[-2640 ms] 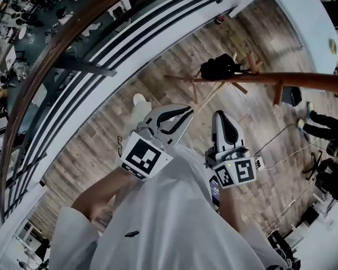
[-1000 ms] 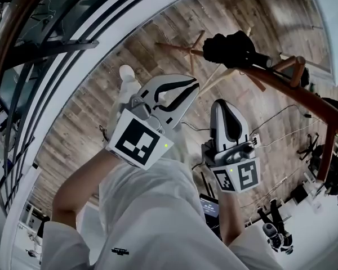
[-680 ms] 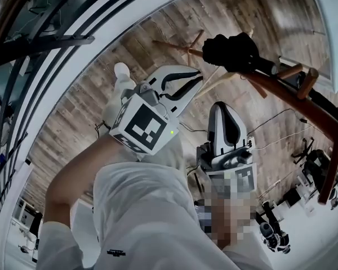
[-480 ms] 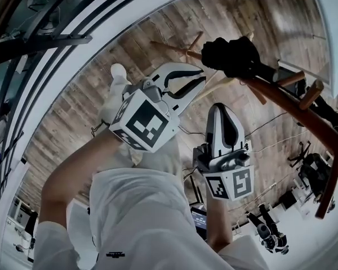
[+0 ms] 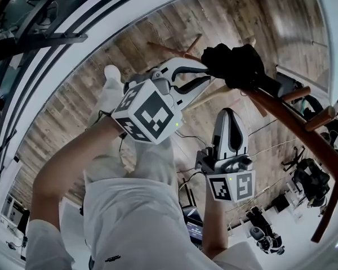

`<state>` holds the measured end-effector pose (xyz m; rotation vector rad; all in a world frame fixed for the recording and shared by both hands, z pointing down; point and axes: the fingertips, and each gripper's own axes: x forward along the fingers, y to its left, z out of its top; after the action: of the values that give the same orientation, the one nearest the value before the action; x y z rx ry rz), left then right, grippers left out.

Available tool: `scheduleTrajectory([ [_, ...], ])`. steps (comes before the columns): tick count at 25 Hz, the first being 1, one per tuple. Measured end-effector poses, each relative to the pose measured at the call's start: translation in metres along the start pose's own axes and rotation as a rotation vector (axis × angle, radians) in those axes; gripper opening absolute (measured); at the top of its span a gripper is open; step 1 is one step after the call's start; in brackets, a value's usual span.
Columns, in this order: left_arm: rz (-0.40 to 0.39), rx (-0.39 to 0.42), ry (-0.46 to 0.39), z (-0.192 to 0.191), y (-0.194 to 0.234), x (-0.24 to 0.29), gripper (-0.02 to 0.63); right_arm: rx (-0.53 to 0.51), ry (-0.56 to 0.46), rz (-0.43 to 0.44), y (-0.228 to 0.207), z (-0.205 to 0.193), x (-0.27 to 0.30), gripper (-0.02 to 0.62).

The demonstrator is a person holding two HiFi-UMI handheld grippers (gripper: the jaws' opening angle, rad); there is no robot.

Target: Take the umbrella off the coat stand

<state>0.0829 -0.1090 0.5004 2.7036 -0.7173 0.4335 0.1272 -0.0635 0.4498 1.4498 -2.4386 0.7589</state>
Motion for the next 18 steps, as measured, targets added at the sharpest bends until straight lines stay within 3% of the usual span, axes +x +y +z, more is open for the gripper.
scheduleTrajectory([
  [3,-0.054,0.009,0.005,-0.008,0.002,0.013,0.044,0.0,0.014,0.0,0.001,-0.007,0.001,0.037],
  [10,-0.136,0.089,0.034,-0.018,0.011,0.045,0.129,0.012,0.033,-0.006,0.0,-0.02,0.007,0.037],
  [18,-0.241,0.174,0.106,-0.034,0.015,0.074,0.28,0.024,0.048,-0.018,-0.015,-0.024,0.01,0.037],
])
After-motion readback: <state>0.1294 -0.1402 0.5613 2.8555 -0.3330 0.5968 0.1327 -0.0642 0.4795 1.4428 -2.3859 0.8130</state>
